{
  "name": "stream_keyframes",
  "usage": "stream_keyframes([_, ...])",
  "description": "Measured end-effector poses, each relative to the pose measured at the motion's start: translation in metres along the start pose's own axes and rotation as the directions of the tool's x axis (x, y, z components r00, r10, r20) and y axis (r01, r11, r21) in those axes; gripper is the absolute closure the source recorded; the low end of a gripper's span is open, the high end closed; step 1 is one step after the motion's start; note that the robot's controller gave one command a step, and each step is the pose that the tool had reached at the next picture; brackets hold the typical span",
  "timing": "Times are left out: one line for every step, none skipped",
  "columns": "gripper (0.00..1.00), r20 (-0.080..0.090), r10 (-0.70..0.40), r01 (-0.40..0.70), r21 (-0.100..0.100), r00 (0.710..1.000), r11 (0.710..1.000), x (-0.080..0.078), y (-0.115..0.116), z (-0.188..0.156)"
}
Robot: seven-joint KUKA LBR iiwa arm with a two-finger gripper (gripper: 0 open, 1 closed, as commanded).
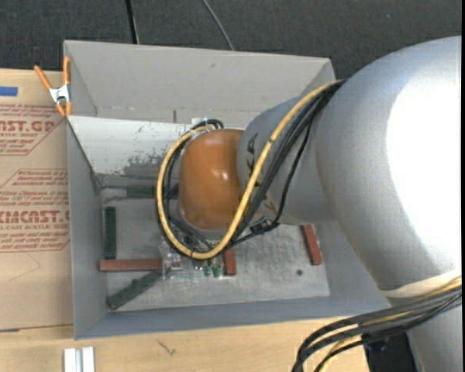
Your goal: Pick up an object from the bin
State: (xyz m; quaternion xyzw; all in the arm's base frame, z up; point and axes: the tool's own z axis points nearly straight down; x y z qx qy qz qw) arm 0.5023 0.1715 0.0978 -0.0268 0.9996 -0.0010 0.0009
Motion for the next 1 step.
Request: stream_keyframes([1.0,-0.006,0.0,0.0,0.001,1.0,1.0,0.0019,-0.0004,-0.0117])
